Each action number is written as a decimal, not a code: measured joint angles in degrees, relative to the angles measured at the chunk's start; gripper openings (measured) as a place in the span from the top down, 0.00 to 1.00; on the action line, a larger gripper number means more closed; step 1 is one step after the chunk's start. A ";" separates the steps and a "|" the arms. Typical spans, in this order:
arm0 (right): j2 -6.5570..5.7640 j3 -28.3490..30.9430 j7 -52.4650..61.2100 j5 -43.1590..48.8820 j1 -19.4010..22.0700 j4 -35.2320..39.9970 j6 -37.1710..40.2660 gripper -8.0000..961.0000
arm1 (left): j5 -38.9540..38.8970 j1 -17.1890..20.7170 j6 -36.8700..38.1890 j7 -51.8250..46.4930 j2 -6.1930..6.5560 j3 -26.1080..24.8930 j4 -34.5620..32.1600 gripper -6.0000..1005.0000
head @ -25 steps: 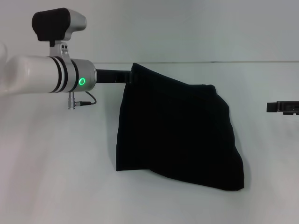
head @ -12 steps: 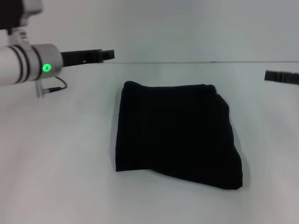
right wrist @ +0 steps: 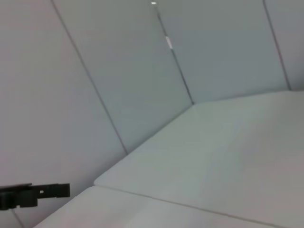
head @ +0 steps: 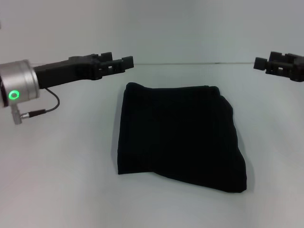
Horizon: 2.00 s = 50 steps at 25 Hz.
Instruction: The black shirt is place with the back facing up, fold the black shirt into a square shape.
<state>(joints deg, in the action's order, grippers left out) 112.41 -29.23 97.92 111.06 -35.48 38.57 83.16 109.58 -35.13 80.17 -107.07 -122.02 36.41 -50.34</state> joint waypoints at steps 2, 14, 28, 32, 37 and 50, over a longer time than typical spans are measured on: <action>0.23 -0.28 -1.46 -0.08 -0.43 0.05 0.11 0.05 | -0.83 0.46 1.01 2.16 -0.07 -0.69 0.88 0.25; 6.31 -2.67 -18.78 0.46 -2.16 -0.29 -10.90 0.04 | -0.58 -1.99 -0.50 22.39 -0.45 0.70 10.35 0.05; 4.26 -10.75 -13.07 7.22 -1.87 0.05 -7.34 0.05 | 10.61 -4.36 -2.47 18.42 -0.44 7.31 9.89 0.05; 4.22 -10.72 -12.69 7.19 -2.01 0.10 -6.84 0.05 | 11.30 -4.65 -2.65 17.54 -0.40 7.31 9.81 0.05; 4.22 -10.49 -11.88 7.12 -2.12 0.63 -6.62 0.05 | 11.08 -4.68 -2.66 17.52 -0.41 7.15 9.81 0.05; 3.97 -10.39 -11.82 7.16 -1.87 0.81 -6.57 0.05 | 11.42 -4.68 -2.84 17.83 -0.41 7.19 9.82 0.05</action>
<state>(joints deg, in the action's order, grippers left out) 116.38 -39.63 86.10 118.22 -37.35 39.39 76.59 121.00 -39.81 77.33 -89.24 -122.43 43.60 -40.52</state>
